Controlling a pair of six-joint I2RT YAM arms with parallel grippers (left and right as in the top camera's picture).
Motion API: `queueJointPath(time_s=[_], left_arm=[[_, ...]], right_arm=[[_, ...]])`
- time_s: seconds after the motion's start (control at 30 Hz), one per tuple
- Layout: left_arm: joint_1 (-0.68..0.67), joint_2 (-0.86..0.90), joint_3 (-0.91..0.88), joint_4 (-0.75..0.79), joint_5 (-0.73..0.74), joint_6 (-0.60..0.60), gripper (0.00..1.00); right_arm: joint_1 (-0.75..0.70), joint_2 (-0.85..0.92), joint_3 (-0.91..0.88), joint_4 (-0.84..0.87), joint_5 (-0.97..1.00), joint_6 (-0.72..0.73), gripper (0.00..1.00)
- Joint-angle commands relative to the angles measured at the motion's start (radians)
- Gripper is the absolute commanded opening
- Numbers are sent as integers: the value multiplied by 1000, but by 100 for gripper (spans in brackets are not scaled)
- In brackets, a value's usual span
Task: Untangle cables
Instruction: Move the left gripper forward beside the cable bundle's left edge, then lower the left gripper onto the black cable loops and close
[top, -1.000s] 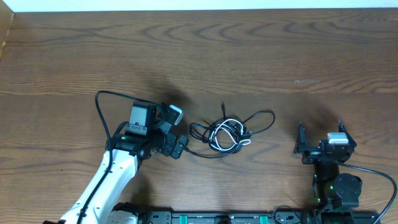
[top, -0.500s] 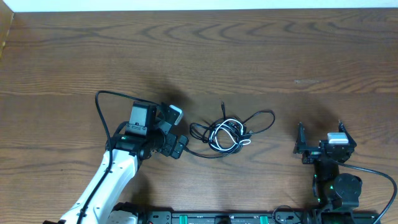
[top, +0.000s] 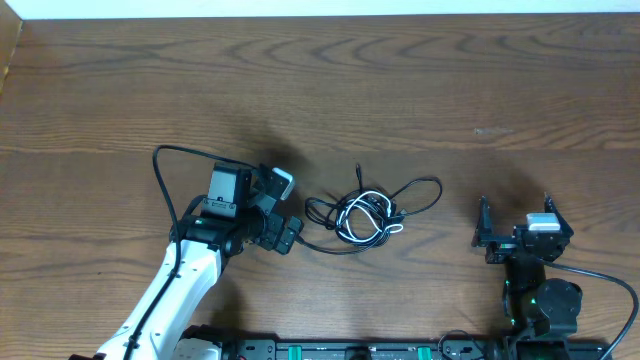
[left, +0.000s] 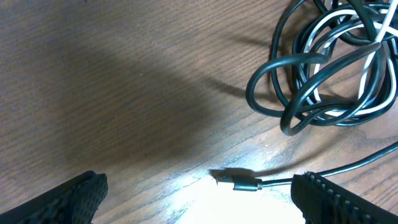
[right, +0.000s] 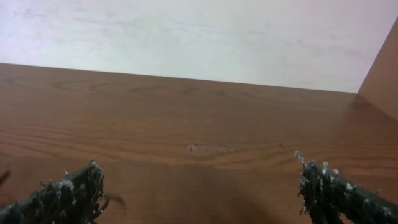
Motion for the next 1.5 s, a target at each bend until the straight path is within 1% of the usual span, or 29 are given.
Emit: queueJointPath(time_s=[0.0, 0.2, 0.8, 0.9, 1.03, 1.1, 1.37, 1.47], left_arm=[[5, 2, 27, 5, 12, 21, 99], [5, 2, 27, 8, 12, 21, 99], [5, 2, 27, 96, 17, 20, 99], [5, 2, 27, 96, 45, 20, 99], [5, 2, 27, 95, 189, 19, 99], [2, 2, 27, 95, 271, -16, 100], [-30, 2, 27, 87, 270, -40, 99], [-42, 2, 27, 83, 243, -40, 99]], right_arm=[[-8, -6, -1, -3, -4, 12, 99], [-8, -6, -1, -3, -4, 12, 99], [-8, -6, -1, -3, -4, 12, 99], [-8, -6, -1, -3, -4, 12, 99], [-8, -6, -1, -3, -4, 12, 99], [-8, -6, -1, -3, -4, 12, 99], [-8, -6, -1, -3, -4, 12, 99], [-8, -6, -1, -3, -4, 12, 99]])
